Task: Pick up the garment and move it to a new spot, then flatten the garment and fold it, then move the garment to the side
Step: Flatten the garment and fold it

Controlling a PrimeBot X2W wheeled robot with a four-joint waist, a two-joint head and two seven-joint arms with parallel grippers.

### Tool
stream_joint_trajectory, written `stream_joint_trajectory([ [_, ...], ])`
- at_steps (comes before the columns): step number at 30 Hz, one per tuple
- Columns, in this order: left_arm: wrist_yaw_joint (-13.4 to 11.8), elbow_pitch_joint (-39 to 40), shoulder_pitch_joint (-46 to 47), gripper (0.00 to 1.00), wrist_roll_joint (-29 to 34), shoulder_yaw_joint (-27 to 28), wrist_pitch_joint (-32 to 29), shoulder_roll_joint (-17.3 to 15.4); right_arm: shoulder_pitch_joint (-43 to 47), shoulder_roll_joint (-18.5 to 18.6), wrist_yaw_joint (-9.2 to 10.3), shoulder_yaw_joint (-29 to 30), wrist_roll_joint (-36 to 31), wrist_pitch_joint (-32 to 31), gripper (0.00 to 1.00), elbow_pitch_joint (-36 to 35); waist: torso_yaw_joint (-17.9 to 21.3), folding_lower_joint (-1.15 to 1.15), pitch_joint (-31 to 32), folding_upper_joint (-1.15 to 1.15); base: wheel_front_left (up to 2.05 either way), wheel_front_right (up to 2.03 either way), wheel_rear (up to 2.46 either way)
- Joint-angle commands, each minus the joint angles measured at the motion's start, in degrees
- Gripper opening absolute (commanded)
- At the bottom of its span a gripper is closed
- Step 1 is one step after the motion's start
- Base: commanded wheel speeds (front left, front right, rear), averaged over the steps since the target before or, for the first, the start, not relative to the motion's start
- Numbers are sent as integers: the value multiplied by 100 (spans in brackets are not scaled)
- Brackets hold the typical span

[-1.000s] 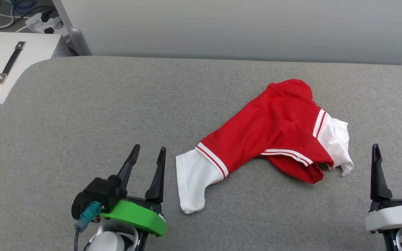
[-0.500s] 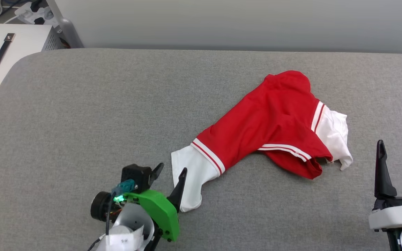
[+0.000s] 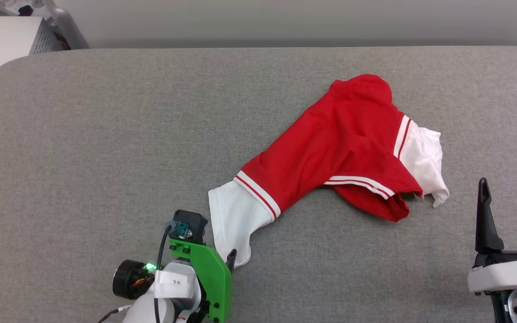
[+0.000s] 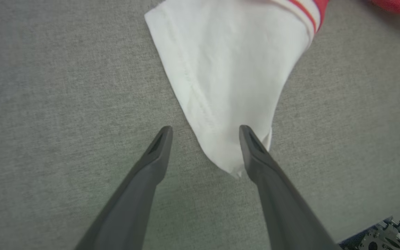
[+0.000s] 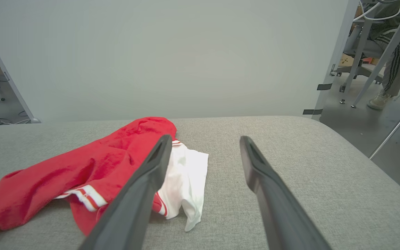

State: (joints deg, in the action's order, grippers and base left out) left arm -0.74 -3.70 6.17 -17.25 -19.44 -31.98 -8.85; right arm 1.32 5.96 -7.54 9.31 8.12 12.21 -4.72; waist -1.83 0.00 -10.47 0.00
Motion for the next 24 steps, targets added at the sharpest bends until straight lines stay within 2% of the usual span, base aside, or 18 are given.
stream_joint_trajectory([
  [1, -22, -33, -44, 100, -18, -3, -41, 2, -89, -7, 5, -5, -73, 32, 100, 17, 44, 0, -74, 0, 0, 0, 0],
  [11, 26, -586, -39, 100, -74, -162, -181, 29, -231, -16, 5, -30, -101, 59, 100, 65, 129, 0, -296, 0, 0, 0, 0],
  [14, 133, -917, -37, 100, -139, -256, -257, 55, -261, -14, 5, -37, -117, 68, 100, 87, 124, 0, -330, 0, 0, 0, 0],
  [15, 169, -1020, -35, 13, -174, -278, -260, 76, -271, -3, 5, -39, -127, 67, 100, 101, 116, 0, -326, 0, 0, 0, 0],
  [16, 175, -1091, -28, 0, -206, -269, -224, 100, -279, 7, 5, -37, -133, 63, 100, 115, 107, 0, -315, 0, 0, 0, 0],
  [20, 133, -1316, 1, 0, -366, -113, 110, 191, -274, 67, 5, 2, -153, 17, 100, 164, 35, 0, -171, 0, 0, 0, 0],
  [24, 30, -1293, 75, 0, -417, 160, 721, 166, -218, 141, 5, 34, -156, -73, 100, 163, -66, 0, -8, 0, 0, 0, 0],
])
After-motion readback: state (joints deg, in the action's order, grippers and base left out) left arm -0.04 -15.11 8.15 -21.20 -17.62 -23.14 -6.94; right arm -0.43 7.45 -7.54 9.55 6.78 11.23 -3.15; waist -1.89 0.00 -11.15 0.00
